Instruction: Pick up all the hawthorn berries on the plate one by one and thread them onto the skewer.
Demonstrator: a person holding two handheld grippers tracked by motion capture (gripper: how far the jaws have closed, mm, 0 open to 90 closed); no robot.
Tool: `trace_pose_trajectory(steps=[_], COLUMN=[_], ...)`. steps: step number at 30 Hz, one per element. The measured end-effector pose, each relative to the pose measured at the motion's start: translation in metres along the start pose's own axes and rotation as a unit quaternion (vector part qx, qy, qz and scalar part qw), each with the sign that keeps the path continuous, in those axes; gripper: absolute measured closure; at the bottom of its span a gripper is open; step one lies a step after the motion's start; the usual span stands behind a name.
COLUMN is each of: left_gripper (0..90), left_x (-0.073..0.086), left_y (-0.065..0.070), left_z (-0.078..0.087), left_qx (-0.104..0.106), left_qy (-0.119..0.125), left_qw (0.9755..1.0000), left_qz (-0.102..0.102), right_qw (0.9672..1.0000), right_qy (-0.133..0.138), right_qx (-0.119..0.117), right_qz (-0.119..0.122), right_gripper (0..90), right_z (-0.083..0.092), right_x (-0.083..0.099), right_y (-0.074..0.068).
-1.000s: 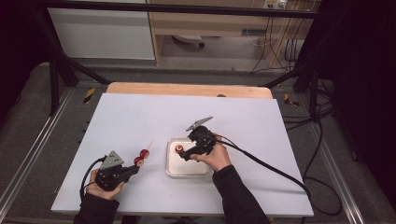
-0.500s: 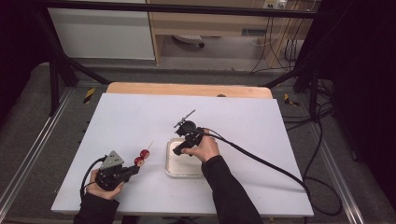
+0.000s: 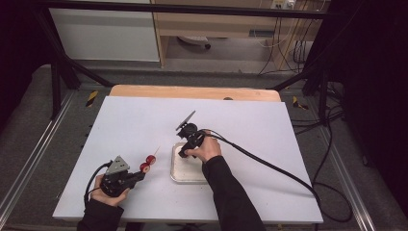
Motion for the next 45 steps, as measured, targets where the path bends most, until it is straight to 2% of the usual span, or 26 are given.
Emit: trace_pose_trajectory(steps=[4, 16, 26, 34, 45], left_gripper=[87.9, 88.0, 88.0, 88.0, 88.0], left_x=[0.000, 0.000, 0.000, 0.000, 0.000], left_y=[0.000, 0.001, 0.002, 0.003, 0.007], left_z=[0.000, 0.000, -0.001, -0.001, -0.002], left_qx=[0.001, 0.001, 0.001, 0.000, 0.001], left_qy=[0.000, -0.001, -0.002, -0.001, -0.002], left_qw=[1.0000, 1.0000, 1.0000, 1.0000, 0.9999], left_qz=[-0.001, -0.002, -0.004, -0.006, -0.011], right_qw=[0.9999, 0.9997, 0.9996, 0.9995, 0.9994], right_qy=[-0.008, -0.009, -0.005, 0.002, 0.027], right_qx=[-0.003, -0.016, -0.016, -0.020, -0.016], right_qz=[-0.010, -0.016, -0.024, -0.026, -0.016], right_gripper=[50.9, 61.3, 62.0, 62.2, 62.3], right_z=[-0.003, -0.005, -0.005, 0.007, 0.029], right_x=[0.000, 0.000, 0.000, 0.000, 0.004], right_y=[0.002, 0.003, 0.001, -0.004, -0.013])
Point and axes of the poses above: each handheld gripper's, and its own axes: z roughly backward along the jaws, x roughly out of its underside, y roughly to its right, the point moved 3 cm from there along -z, roughly forward along the jaws, and after that the axes turned 10 degrees about z, right-handed, at the moved point
